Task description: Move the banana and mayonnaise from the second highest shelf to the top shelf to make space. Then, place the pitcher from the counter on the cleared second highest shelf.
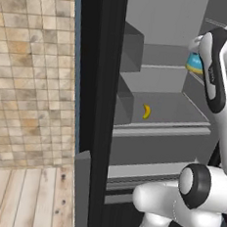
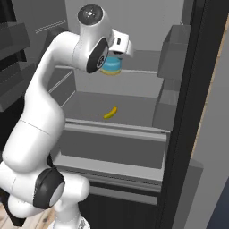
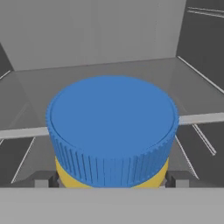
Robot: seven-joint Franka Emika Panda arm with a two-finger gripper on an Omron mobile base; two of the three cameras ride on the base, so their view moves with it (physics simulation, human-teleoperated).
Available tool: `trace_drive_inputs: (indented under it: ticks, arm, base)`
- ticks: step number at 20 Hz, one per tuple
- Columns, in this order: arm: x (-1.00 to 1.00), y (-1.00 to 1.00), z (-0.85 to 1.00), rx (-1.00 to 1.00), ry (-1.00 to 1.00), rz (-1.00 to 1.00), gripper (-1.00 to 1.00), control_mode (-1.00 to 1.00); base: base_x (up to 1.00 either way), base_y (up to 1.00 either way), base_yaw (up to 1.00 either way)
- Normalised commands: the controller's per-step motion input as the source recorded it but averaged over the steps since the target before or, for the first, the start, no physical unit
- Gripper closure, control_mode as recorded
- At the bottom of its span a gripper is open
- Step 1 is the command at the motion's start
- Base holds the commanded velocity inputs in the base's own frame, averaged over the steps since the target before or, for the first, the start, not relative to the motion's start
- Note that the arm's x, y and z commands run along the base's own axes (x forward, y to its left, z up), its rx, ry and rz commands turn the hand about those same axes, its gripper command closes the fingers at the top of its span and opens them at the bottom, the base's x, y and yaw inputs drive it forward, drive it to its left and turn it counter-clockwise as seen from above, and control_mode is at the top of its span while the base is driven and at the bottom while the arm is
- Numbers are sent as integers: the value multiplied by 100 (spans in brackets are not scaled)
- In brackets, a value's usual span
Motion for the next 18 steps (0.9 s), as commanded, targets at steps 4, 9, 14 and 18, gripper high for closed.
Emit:
trace_drive_inputs:
  ticks: [4, 9, 14, 18]
  arm:
    - [45, -17, -12, 0, 0, 4, 100, -100]
    - [49, -19, -4, 0, 2, 3, 100, -100]
    - [51, -14, -5, 0, 3, 4, 100, -100]
    - [51, -15, 0, 1, 0, 5, 100, -100]
  base:
    - [0, 0, 0]
    - [0, 0, 0]
    - [0, 0, 0]
    - [0, 0, 0]
